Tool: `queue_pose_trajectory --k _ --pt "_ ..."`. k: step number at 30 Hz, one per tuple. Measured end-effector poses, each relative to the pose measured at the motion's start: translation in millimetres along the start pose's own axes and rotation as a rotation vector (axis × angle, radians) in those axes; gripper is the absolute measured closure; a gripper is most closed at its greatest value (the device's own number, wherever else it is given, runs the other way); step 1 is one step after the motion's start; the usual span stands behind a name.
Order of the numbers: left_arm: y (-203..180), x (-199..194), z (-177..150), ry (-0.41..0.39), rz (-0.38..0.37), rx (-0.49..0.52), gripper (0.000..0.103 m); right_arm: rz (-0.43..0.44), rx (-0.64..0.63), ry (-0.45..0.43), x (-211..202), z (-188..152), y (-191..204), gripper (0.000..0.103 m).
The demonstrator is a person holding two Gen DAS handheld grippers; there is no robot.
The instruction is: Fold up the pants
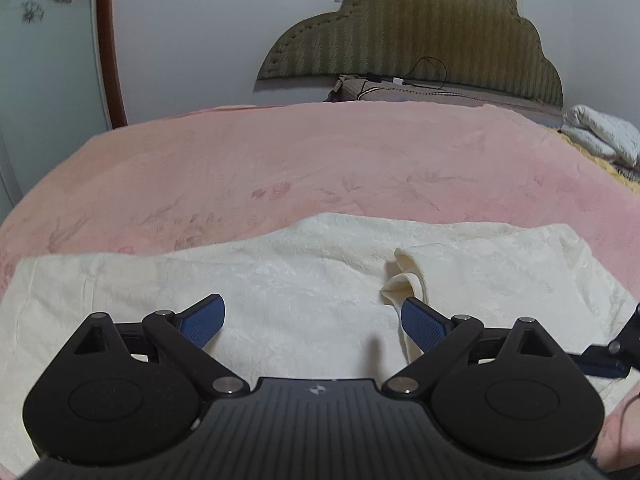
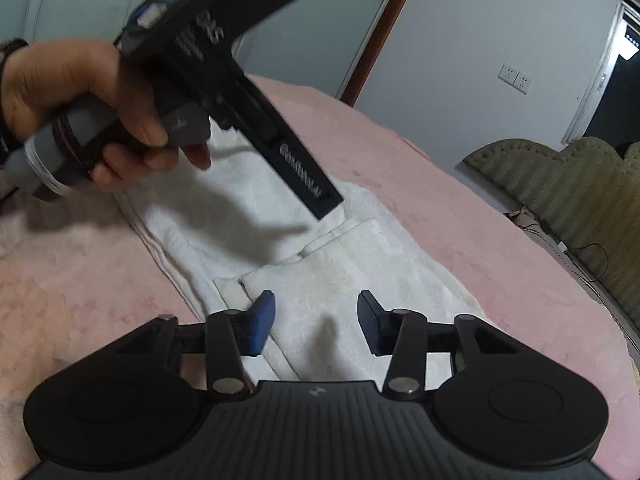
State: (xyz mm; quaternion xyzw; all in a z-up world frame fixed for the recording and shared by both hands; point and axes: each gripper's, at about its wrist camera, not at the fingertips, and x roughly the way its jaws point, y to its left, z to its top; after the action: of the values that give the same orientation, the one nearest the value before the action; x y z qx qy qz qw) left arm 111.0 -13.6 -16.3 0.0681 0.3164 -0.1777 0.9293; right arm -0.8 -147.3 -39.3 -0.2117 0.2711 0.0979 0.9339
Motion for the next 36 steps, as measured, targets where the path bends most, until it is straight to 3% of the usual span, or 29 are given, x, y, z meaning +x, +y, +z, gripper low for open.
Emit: queue_pose_trajectory --k 4,9,10,11,17,21,26,30,36 --pt "15 -10 2 0.003 -0.075 -0.137 0.006 0.026 -0.059 0.018 -1 -2 6 0.060" --pt "25 -16 4 0.062 -0.294 -0.319 0.006 -0.011 -0.076 0.009 10 0 10 0.061" --pt "27 -16 5 0.073 -0.331 -0.347 0.006 -0.007 -0.068 0.005 12 1 9 0.071" --pt "29 -16 4 0.085 -0.370 -0.376 0.006 0.013 -0.045 0.006 16 1 7 0.087" --pt "30 2 -5 0.221 -0.643 -0.573 0.006 0.024 0.135 -0.086 2 -4 -21 0.093" --pt "19 24 -17 0.322 -0.754 -0.676 0.006 0.027 0.236 -0.094 -4 -10 -44 0.094" --pt "9 43 -26 0.395 -0.726 -0.726 0.007 0.002 0.240 -0.073 -4 -14 -47 0.094" --pt "8 54 -31 0.422 -0.753 -0.791 0.006 0.014 0.252 -0.060 -3 -17 -48 0.094" --pt "19 64 -41 0.420 -0.754 -0.957 0.011 0.025 0.287 -0.106 -16 -17 -57 0.094"
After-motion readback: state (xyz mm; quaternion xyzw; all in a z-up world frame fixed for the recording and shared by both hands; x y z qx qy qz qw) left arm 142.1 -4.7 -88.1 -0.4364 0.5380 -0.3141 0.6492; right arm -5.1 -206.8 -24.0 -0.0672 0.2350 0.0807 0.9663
